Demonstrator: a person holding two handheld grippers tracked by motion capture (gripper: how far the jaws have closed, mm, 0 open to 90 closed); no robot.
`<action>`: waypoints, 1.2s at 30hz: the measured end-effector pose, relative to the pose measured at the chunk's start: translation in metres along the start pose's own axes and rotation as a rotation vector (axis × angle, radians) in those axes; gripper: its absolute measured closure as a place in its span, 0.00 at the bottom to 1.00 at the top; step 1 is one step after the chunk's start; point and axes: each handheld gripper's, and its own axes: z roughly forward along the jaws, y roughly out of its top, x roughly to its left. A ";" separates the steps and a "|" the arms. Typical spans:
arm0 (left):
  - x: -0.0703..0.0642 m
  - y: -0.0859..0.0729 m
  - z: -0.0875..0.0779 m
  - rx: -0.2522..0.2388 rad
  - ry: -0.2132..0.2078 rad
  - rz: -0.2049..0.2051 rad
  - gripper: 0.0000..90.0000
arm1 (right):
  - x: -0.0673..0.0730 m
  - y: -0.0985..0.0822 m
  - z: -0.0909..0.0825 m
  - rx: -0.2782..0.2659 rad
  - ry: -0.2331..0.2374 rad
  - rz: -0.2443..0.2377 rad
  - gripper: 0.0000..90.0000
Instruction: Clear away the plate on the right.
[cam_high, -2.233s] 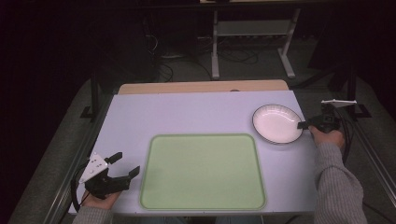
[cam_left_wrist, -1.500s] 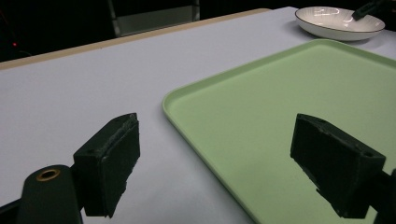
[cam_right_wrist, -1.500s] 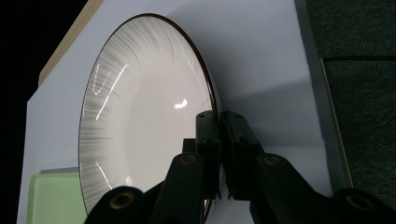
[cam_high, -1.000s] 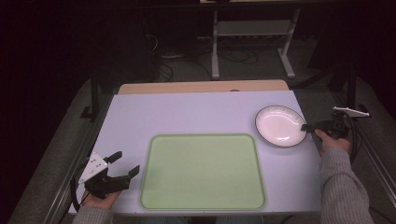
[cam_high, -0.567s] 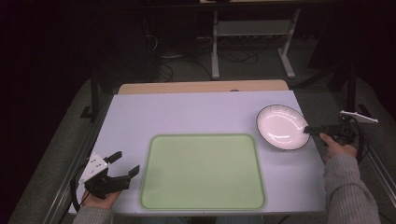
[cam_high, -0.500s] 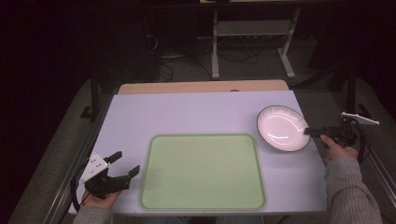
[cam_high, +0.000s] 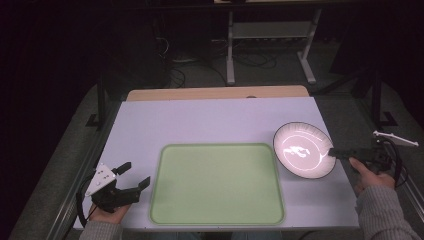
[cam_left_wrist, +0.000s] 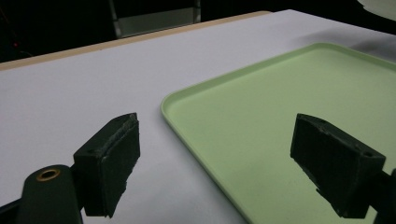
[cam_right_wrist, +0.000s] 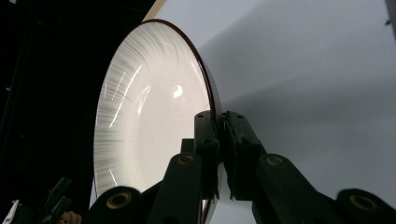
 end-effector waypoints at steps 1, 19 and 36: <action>0.000 0.000 0.000 -0.002 -0.001 0.001 0.17 | 0.000 0.000 0.000 0.000 0.000 0.000 0.93; 0.002 0.001 -0.002 -0.032 -0.010 -0.014 0.18 | 0.031 -0.056 0.012 0.032 0.070 -0.014 0.93; 0.005 0.002 -0.001 -0.051 -0.018 -0.028 0.18 | 0.070 -0.085 0.037 0.038 0.120 -0.030 0.92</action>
